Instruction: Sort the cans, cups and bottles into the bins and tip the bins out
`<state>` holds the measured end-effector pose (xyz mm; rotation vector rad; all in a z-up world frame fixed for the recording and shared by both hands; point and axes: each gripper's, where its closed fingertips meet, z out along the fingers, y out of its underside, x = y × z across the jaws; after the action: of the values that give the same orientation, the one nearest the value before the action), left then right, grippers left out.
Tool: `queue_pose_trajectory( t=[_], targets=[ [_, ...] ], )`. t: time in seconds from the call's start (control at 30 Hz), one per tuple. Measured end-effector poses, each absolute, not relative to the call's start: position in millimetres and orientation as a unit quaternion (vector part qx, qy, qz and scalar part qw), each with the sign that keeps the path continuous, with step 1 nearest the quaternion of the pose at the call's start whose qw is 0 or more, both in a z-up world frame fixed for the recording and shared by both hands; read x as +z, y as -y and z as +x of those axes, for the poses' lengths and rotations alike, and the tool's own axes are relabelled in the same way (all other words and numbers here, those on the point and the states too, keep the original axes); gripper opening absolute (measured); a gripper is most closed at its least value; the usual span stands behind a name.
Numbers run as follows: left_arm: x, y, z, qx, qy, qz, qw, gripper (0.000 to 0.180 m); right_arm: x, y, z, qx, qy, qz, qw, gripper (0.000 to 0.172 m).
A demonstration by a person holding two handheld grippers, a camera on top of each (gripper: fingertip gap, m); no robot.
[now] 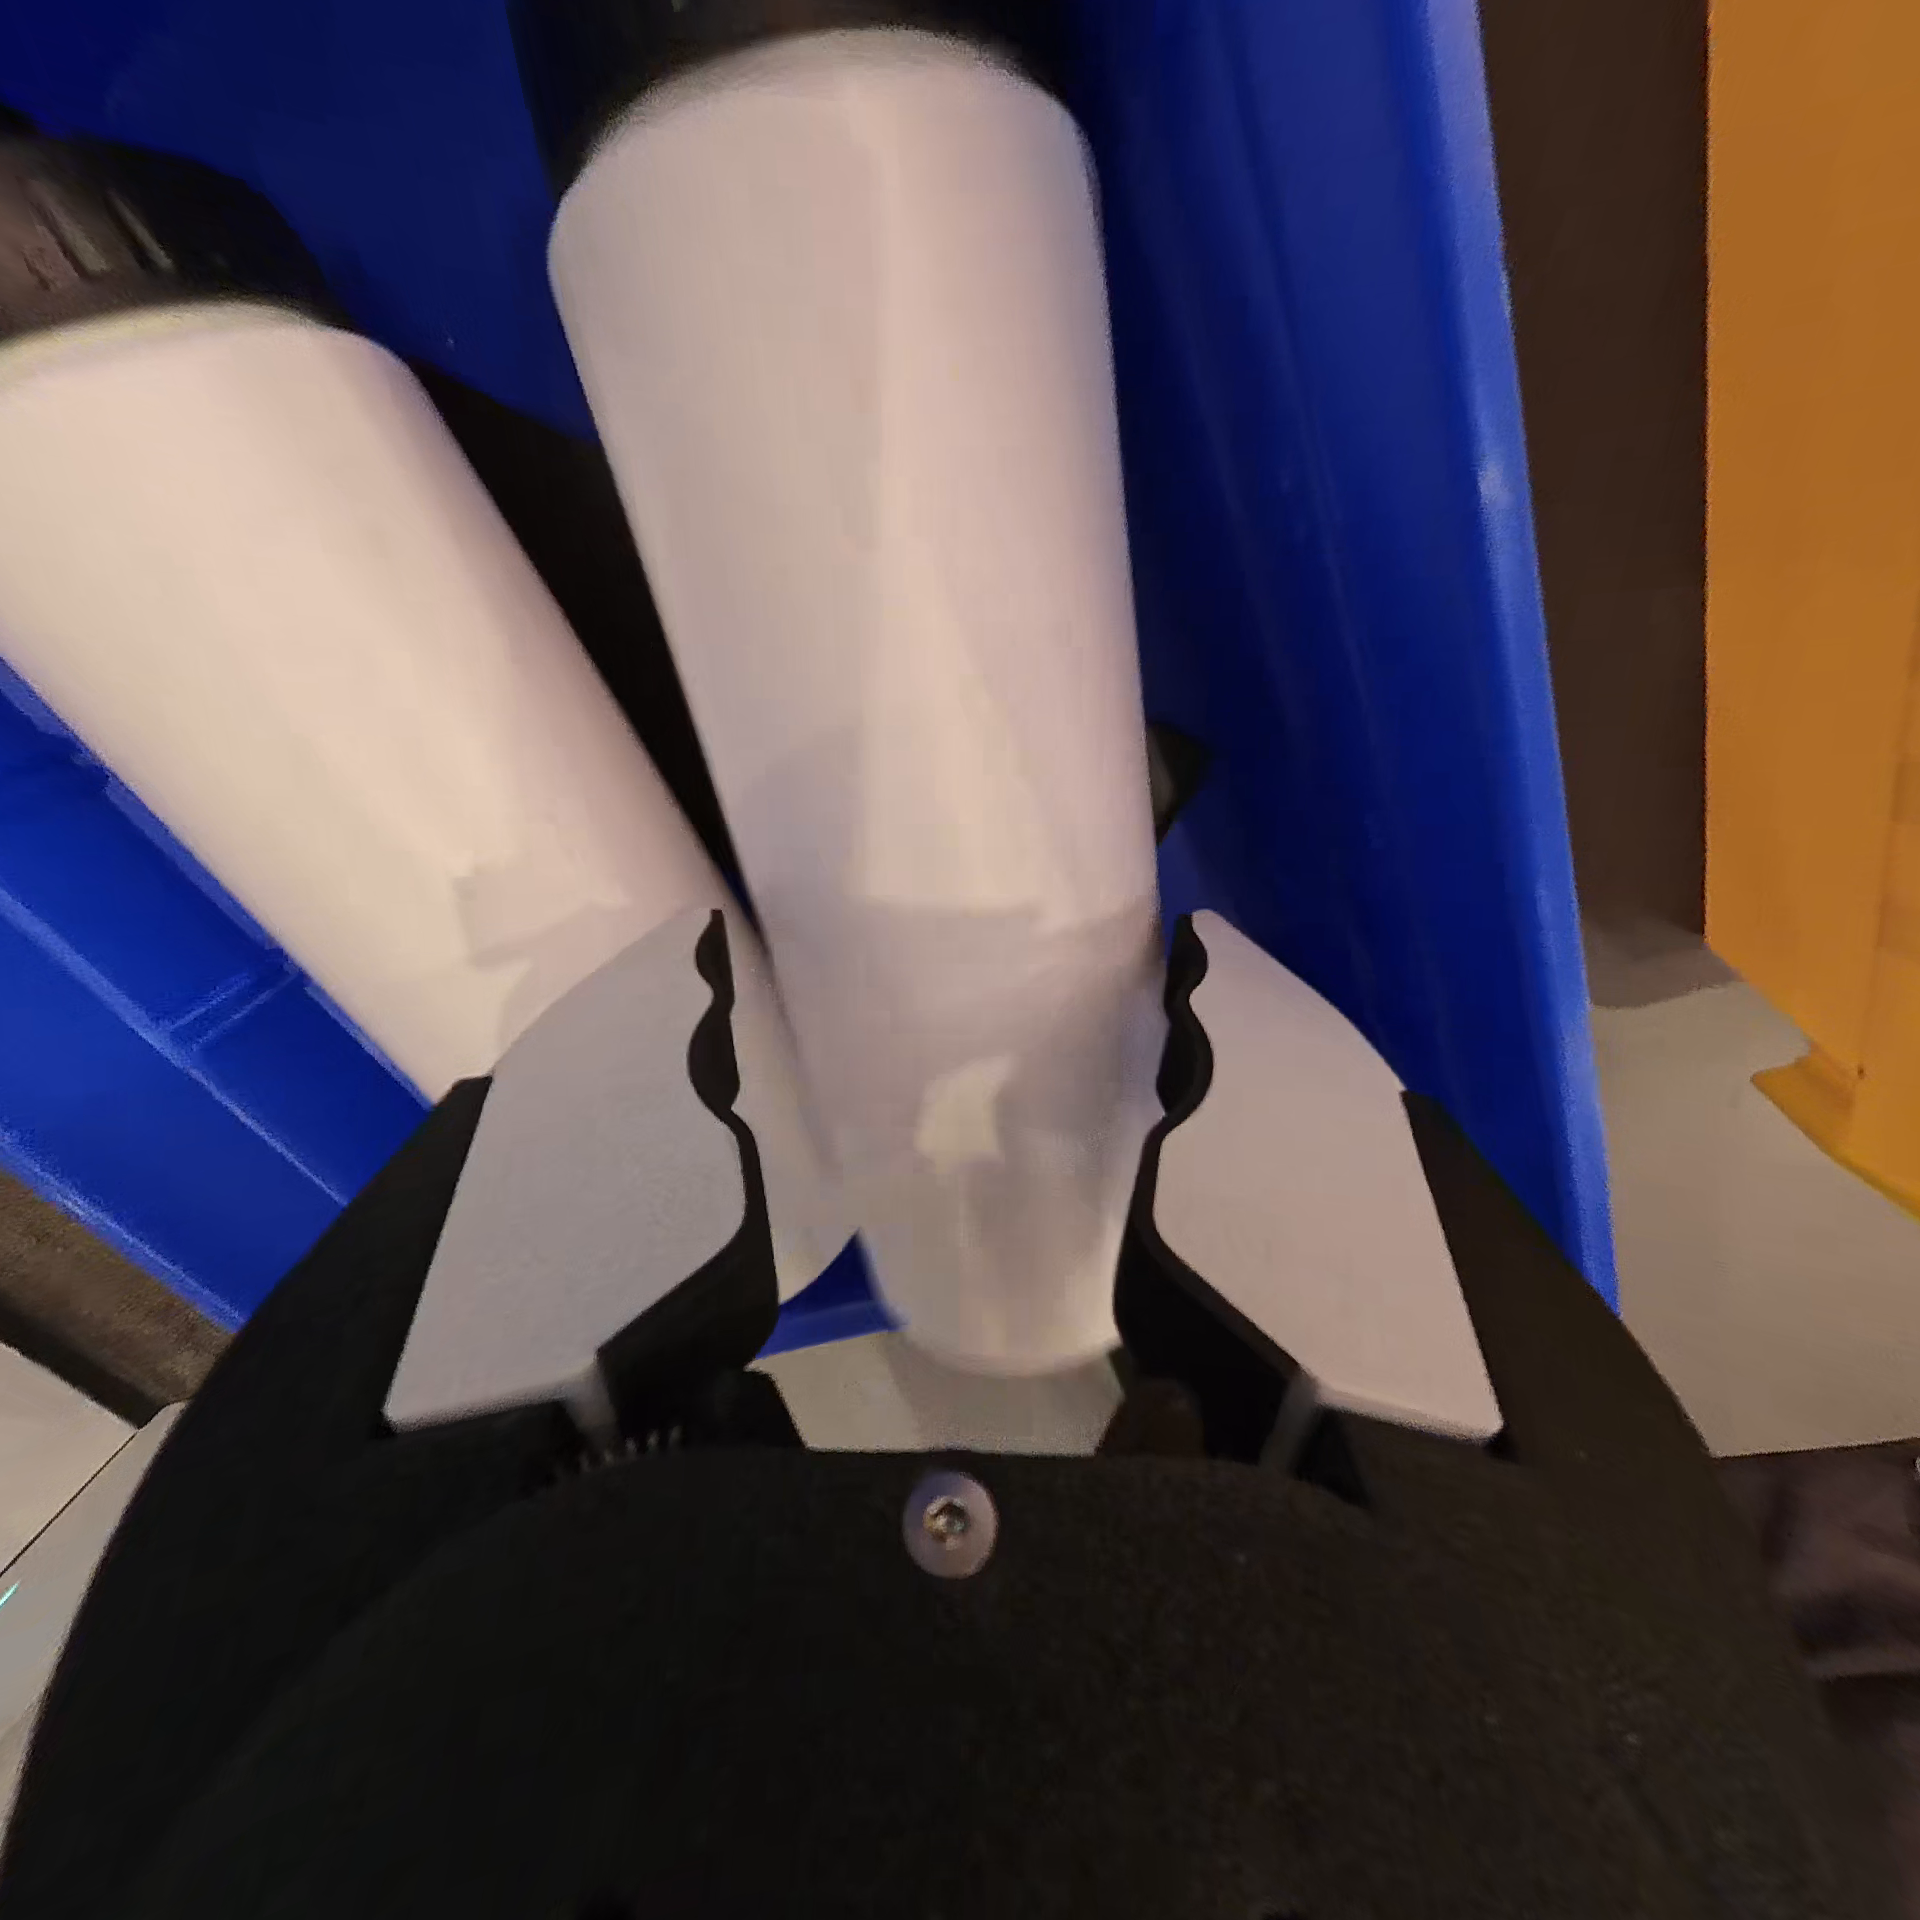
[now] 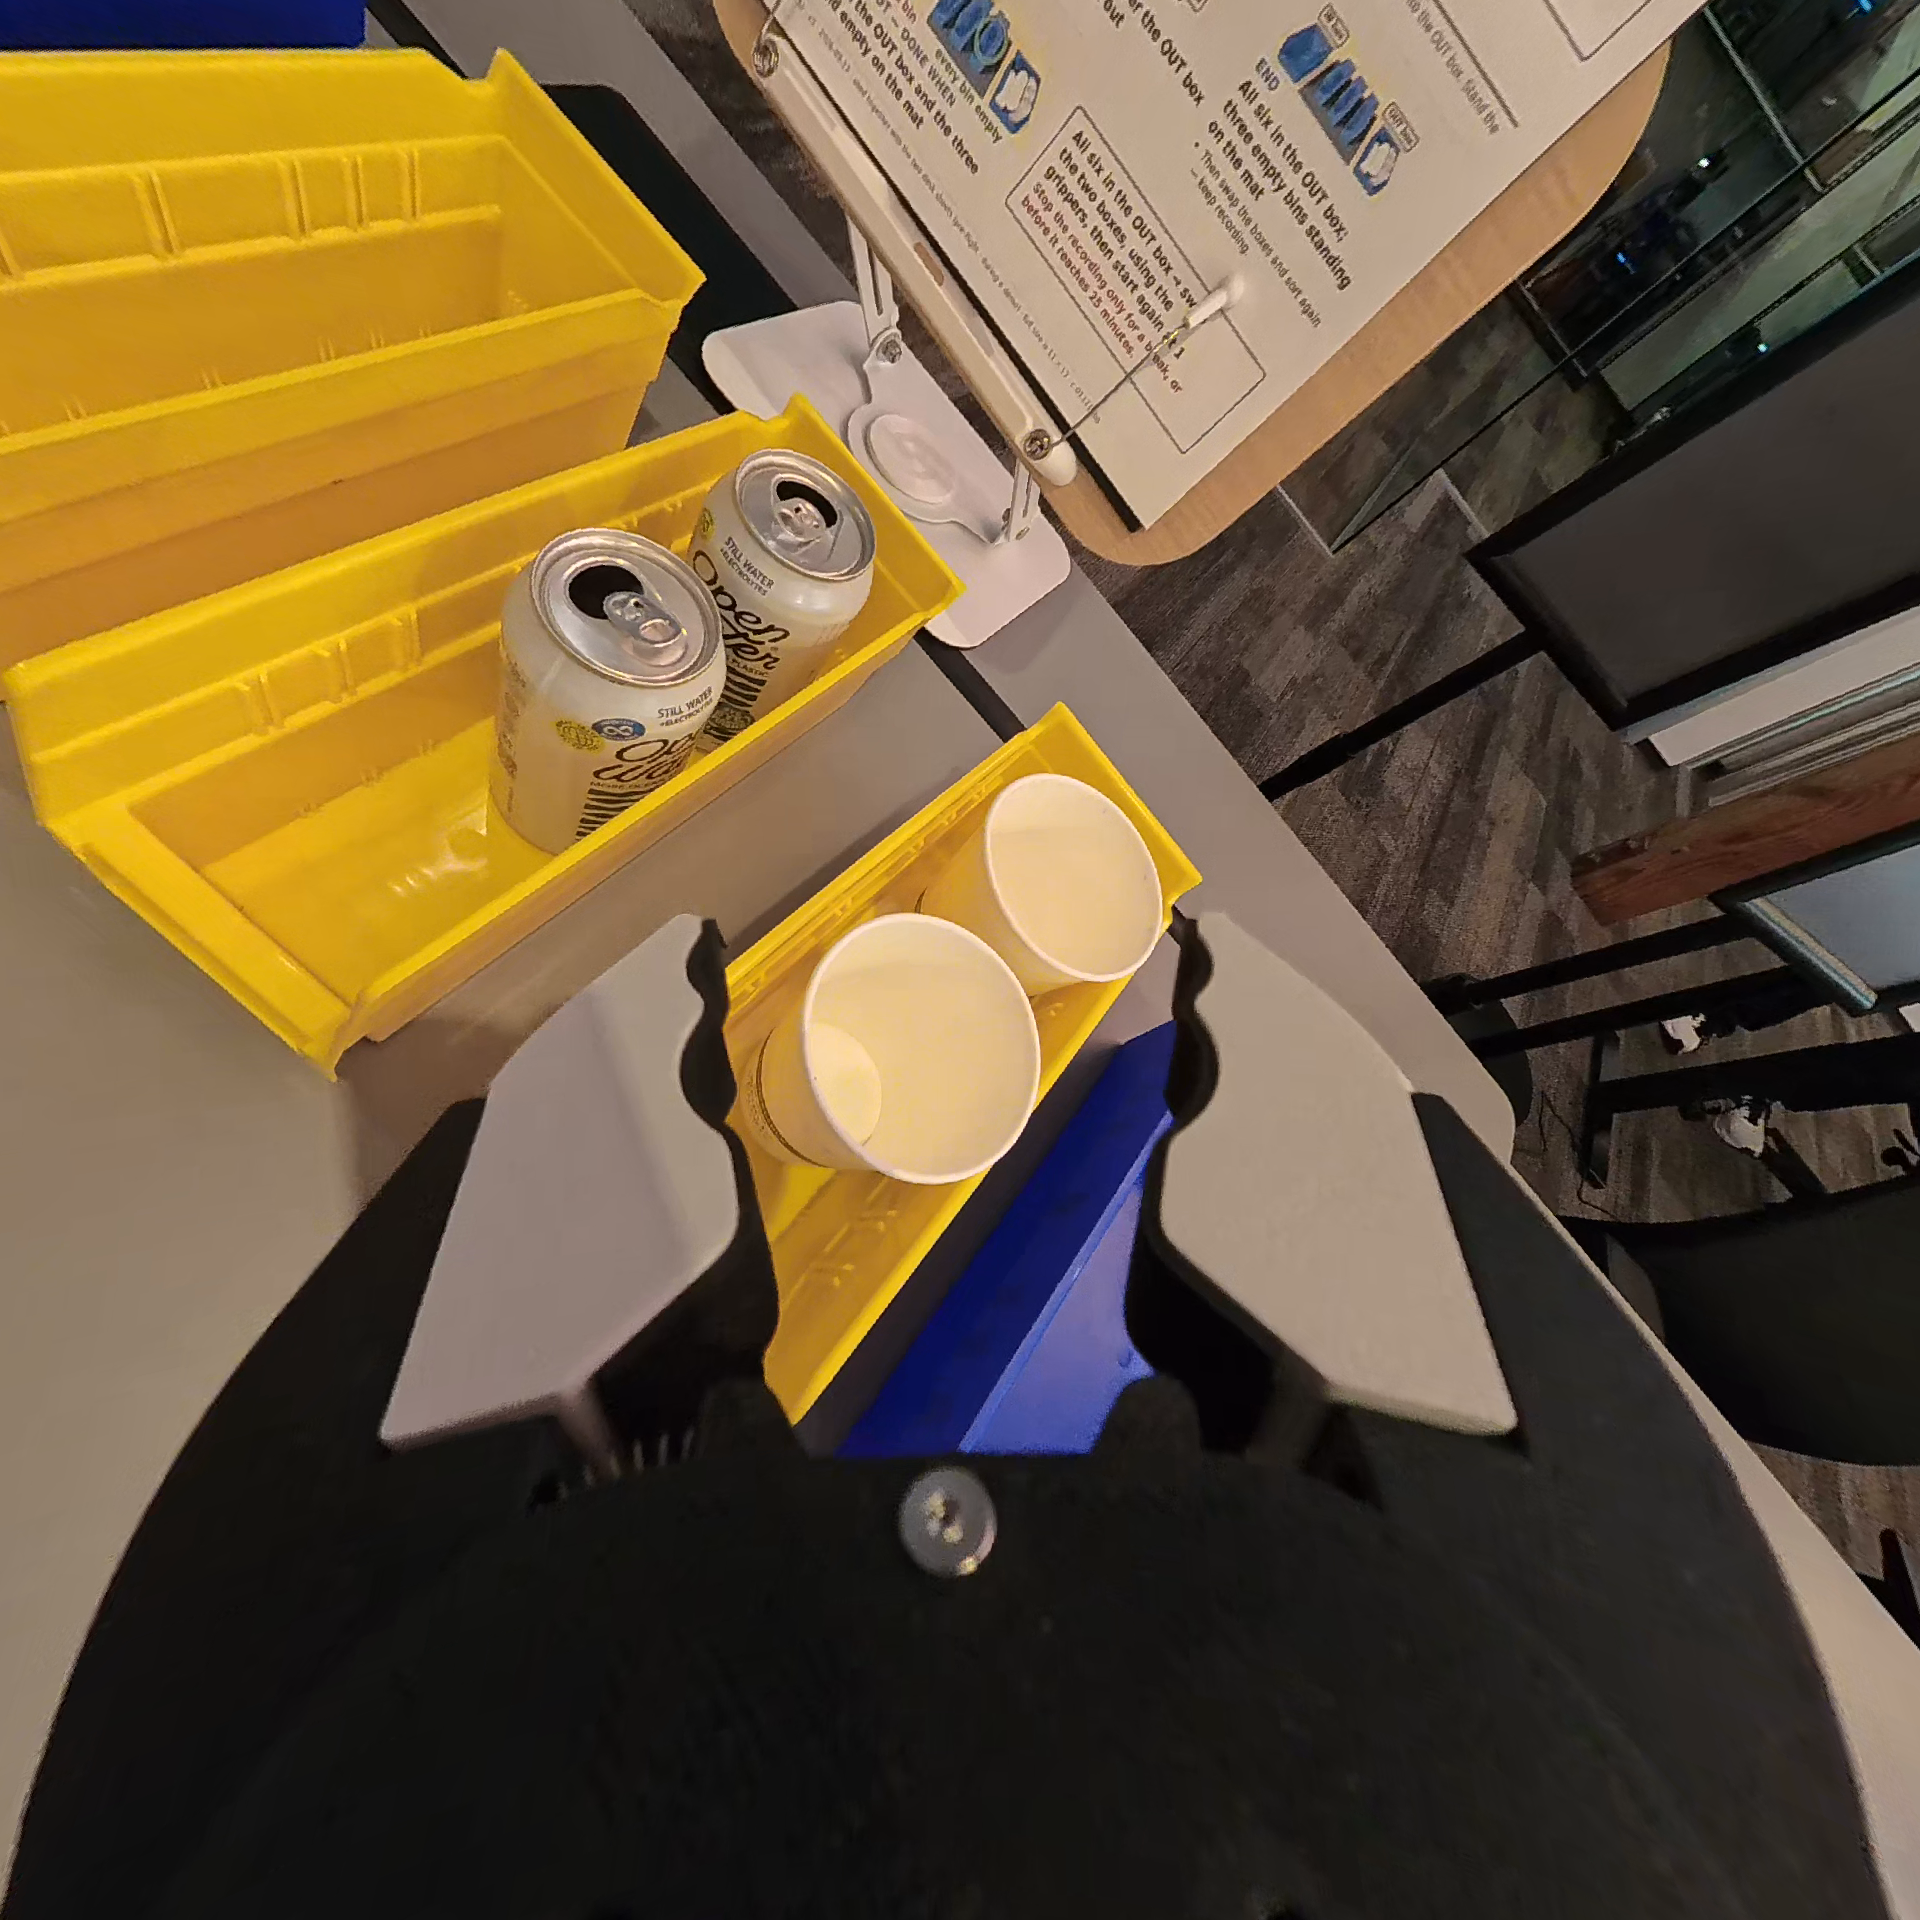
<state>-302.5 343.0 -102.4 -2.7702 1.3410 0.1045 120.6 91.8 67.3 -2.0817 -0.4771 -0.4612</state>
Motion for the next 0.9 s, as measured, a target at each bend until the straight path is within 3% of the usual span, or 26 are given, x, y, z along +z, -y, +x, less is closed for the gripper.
queue_pose_trajectory(
  t=[0.53,0.9],
  targets=[
    [-108,-362,-295,0.035,-0.432,-0.9,0.035,0.079,59,-91,133,-0.179,0.19,-0.85,0.457,0.084],
    [-48,-349,-306,0.015,-0.446,-0.891,0.085,0.078,46,-109,107,-0.138,0.2,-0.85,0.468,0.083]
  ],
)
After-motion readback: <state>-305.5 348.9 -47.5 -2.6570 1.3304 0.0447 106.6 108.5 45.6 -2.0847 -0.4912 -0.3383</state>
